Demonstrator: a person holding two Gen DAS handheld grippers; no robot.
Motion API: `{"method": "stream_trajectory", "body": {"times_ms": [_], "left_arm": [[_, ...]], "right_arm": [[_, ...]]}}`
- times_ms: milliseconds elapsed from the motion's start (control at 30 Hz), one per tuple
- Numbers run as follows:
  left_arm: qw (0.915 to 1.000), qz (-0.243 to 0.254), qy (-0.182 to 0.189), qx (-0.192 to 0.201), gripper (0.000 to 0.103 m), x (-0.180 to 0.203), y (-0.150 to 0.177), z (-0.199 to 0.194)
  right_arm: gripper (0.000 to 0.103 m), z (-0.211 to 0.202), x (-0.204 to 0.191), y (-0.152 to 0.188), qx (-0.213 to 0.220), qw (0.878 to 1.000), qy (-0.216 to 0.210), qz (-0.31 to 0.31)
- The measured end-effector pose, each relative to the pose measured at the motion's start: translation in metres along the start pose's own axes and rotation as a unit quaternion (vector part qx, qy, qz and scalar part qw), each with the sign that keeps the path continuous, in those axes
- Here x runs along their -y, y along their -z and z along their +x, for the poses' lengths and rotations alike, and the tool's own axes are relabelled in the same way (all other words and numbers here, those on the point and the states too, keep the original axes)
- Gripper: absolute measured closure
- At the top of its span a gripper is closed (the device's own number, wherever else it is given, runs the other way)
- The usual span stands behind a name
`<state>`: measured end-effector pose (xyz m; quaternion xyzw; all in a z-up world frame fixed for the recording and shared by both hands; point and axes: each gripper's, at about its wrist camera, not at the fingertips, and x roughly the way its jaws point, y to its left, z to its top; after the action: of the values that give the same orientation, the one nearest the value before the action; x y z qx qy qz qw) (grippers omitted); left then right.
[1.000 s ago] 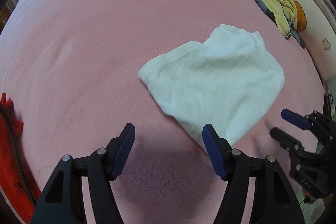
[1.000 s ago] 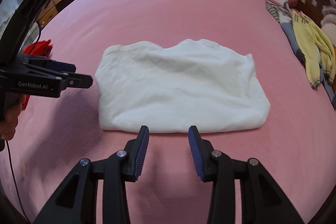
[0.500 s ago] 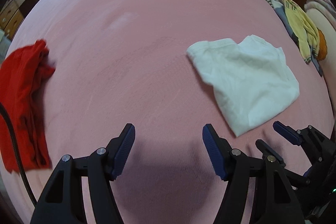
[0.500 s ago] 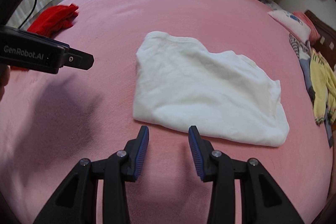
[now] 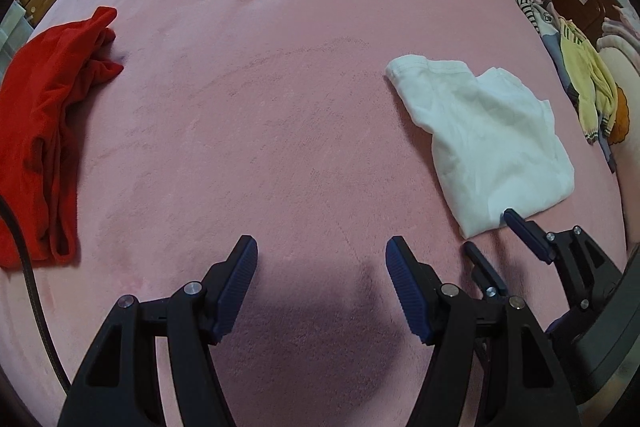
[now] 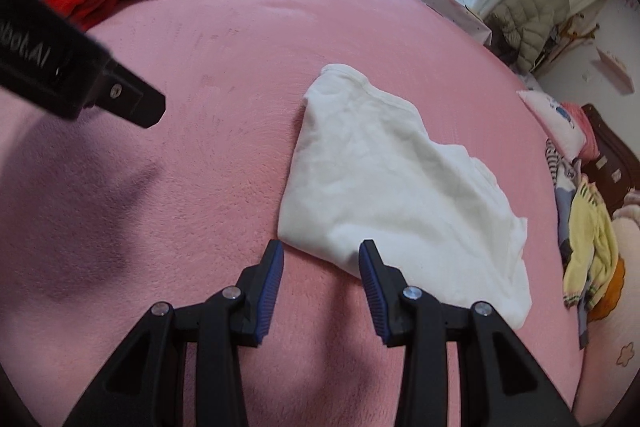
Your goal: Fold small clothes
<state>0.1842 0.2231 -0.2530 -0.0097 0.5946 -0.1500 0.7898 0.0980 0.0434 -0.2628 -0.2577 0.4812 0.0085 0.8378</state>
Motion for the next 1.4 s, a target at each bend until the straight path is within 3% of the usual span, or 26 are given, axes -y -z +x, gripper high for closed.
{"method": "stream_trajectory", "body": {"times_ms": [167,433,733,800,867,1000,1067,1133,1400], "left_arm": [[0.9998,-0.003,0.018,0.011,0.038,-0.001,-0.026,0.008],[0.9975,0.016,0.068,-0.009,0.038,0.022,-0.09,0.038],[0.9882,0.023,0.14,-0.058,0.039,0.062,-0.113,0.069],[0.9855,0.03,0.148,-0.077,0.044,0.071,-0.114,0.082],[0.9823,0.031,0.158,-0.096,0.062,0.078,-0.113,0.094],[0.9801,0.046,0.166,-0.099,0.082,0.095,-0.113,0.103],[0.9805,0.054,0.165,-0.092,0.091,0.103,-0.115,0.103],[0.9823,0.068,0.156,-0.079,0.093,0.11,-0.115,0.099],[0.9853,0.07,0.142,-0.063,0.094,0.119,-0.122,0.075]], "right_arm": [[0.064,0.005,-0.008,0.001,0.005,1.0,0.017,-0.02],[0.064,0.007,-0.016,0.003,0.024,0.998,0.048,-0.04],[0.064,0.011,-0.03,0.007,0.047,0.99,0.095,-0.098],[0.064,0.012,-0.033,0.009,0.051,0.988,0.101,-0.109],[0.064,0.013,-0.034,0.008,0.044,0.986,0.109,-0.117],[0.067,0.016,-0.03,0.004,0.046,0.988,0.1,-0.107],[0.078,0.017,-0.028,0.001,0.044,0.99,0.087,-0.103],[0.086,0.018,-0.028,0.0,0.045,0.99,0.089,-0.104],[0.091,0.001,0.022,-0.016,0.053,0.998,0.02,-0.001]]}}
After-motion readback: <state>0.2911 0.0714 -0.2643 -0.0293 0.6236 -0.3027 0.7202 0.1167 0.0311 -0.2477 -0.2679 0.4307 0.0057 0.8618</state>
